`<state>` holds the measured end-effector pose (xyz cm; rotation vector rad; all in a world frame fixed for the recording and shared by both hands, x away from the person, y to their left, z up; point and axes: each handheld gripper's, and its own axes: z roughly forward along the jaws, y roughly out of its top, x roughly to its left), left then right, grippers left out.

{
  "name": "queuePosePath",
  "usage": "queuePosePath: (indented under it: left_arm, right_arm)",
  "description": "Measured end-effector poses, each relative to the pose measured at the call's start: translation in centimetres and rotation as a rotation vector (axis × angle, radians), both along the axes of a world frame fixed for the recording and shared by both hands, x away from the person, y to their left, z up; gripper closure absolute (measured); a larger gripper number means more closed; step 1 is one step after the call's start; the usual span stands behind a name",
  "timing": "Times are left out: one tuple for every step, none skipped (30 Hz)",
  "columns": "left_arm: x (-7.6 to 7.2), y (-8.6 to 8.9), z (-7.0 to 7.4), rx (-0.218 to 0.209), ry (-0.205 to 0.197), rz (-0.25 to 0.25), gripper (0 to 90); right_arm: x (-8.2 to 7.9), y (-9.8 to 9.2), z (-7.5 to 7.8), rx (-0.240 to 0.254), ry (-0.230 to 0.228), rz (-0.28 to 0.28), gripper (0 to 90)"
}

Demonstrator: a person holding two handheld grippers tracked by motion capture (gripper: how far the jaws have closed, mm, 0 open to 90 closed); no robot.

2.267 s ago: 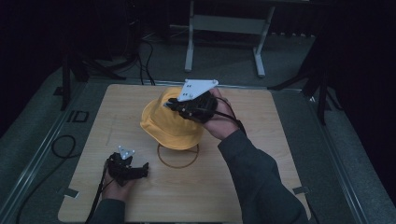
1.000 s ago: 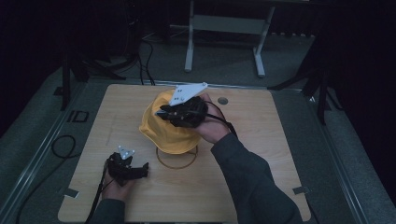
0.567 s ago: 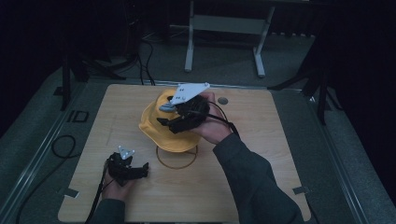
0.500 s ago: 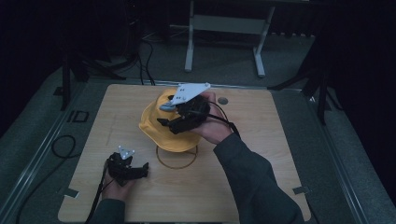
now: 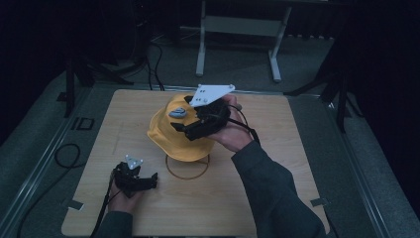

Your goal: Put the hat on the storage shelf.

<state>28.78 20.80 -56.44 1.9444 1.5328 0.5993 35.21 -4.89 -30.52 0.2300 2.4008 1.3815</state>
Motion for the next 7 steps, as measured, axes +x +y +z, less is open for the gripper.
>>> queuePosePath:
  left_arm:
    - [0.0, 0.0, 0.0, 0.0, 0.0, 0.0, 0.8]
    - [0.0, 0.0, 0.0, 0.0, 0.0, 0.0, 0.8]
    - [0.0, 0.0, 0.0, 0.0, 0.0, 0.0, 0.8]
    - [0.0, 0.0, 0.0, 0.0, 0.0, 0.0, 0.8]
    - [0.0, 0.0, 0.0, 0.0, 0.0, 0.0, 0.8]
    - [0.0, 0.0, 0.0, 0.0, 0.0, 0.0, 0.8]
    - [0.01, 0.0, 0.0, 0.0, 0.0, 0.0, 0.8]
  right_arm:
    - [0.04, -0.3, 0.21, 0.012, 0.008, 0.002, 18.9]
    - [0.03, -0.4, 0.28, 0.014, 0.007, 0.003, 19.0]
    - [0.03, -0.49, 0.37, 0.019, 0.009, 0.005, 18.9]
    - [0.03, -0.49, 0.37, 0.019, 0.009, 0.005, 18.9]
    - [0.04, -0.68, 0.5, 0.024, 0.007, 0.002, 18.9]
    - [0.09, -0.76, 0.53, 0.025, 0.008, 0.002, 18.9]
    - [0.09, -0.76, 0.53, 0.025, 0.008, 0.002, 18.9]
